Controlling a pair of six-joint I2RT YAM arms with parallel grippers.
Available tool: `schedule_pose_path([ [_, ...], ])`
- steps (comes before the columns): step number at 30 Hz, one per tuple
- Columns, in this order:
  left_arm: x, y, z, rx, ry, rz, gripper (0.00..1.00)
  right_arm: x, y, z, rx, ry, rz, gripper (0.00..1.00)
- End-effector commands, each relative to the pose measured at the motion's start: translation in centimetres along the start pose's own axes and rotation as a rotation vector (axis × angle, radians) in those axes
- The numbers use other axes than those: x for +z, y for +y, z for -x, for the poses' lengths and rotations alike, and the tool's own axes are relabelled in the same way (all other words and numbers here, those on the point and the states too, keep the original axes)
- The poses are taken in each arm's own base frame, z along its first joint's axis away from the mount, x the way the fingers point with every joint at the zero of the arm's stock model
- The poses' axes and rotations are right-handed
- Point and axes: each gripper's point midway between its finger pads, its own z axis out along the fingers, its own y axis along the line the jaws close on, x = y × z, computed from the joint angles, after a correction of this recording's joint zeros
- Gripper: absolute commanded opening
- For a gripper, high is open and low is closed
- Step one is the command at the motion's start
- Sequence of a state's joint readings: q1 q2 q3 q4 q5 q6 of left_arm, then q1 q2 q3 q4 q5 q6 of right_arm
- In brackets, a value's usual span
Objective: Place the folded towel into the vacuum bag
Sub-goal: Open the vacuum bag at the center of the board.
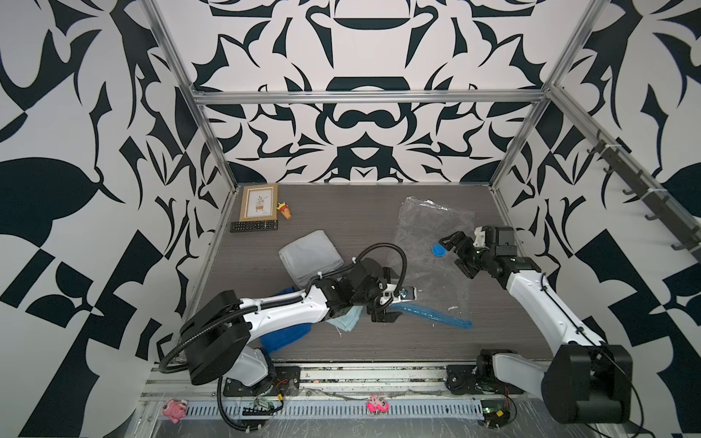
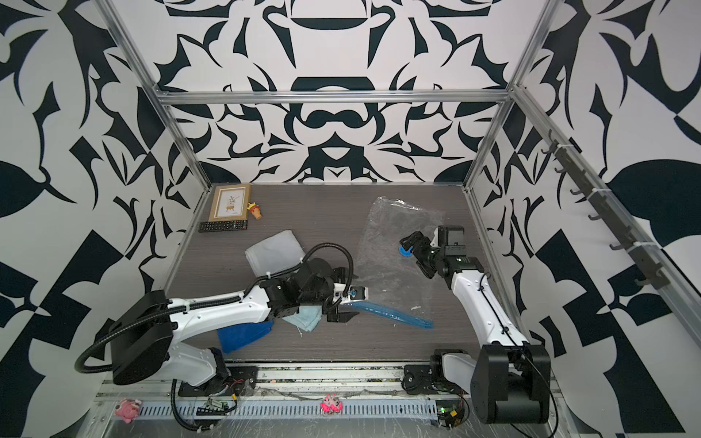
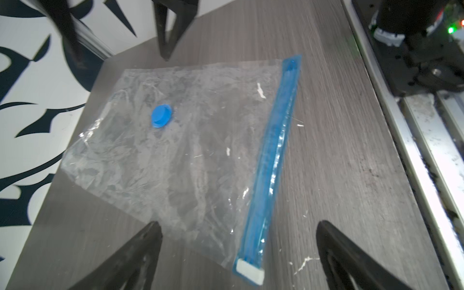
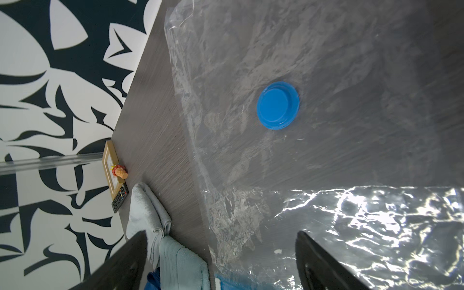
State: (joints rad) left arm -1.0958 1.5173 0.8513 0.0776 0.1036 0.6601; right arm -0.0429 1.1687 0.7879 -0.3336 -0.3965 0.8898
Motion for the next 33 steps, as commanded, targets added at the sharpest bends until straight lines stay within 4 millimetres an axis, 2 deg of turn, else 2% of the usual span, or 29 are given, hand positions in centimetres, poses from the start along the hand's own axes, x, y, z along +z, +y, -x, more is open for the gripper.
schedule_pose_path([
  [1, 2.2, -0.8, -0.8, 0.103, 0.058, 0.012, 0.99, -0.3, 0.1, 1.1, 0.083, -0.032, 0.021, 0.92],
  [4, 4.1, -0.7, -0.6, 0.135, 0.06, 0.061, 0.99, -0.2, 0.1, 1.3, 0.091, -0.035, 0.028, 0.92],
  [11, 8.0, 1.7, -0.4, 0.173, 0.102, 0.243, 0.98, -0.6, -0.1, 1.2, 0.081, -0.046, 0.033, 0.92],
  [14, 8.4, 2.4, 0.2, 0.173, 0.076, 0.28, 0.97, -0.9, -0.3, 1.2, 0.073, -0.057, 0.034, 0.92],
  [17, 8.8, 2.3, 0.3, 0.178, 0.071, 0.273, 0.96, -0.9, -0.5, 1.1, 0.069, -0.059, 0.03, 0.92],
  [24, 9.6, 2.5, -0.3, 0.172, 0.095, 0.285, 0.86, -0.7, -0.7, 1.1, 0.07, -0.052, 0.025, 0.92],
  [33, 10.8, 4.2, -0.3, 0.205, 0.096, 0.406, 0.7, -0.9, -0.8, 1.1, 0.068, -0.053, 0.03, 0.92],
])
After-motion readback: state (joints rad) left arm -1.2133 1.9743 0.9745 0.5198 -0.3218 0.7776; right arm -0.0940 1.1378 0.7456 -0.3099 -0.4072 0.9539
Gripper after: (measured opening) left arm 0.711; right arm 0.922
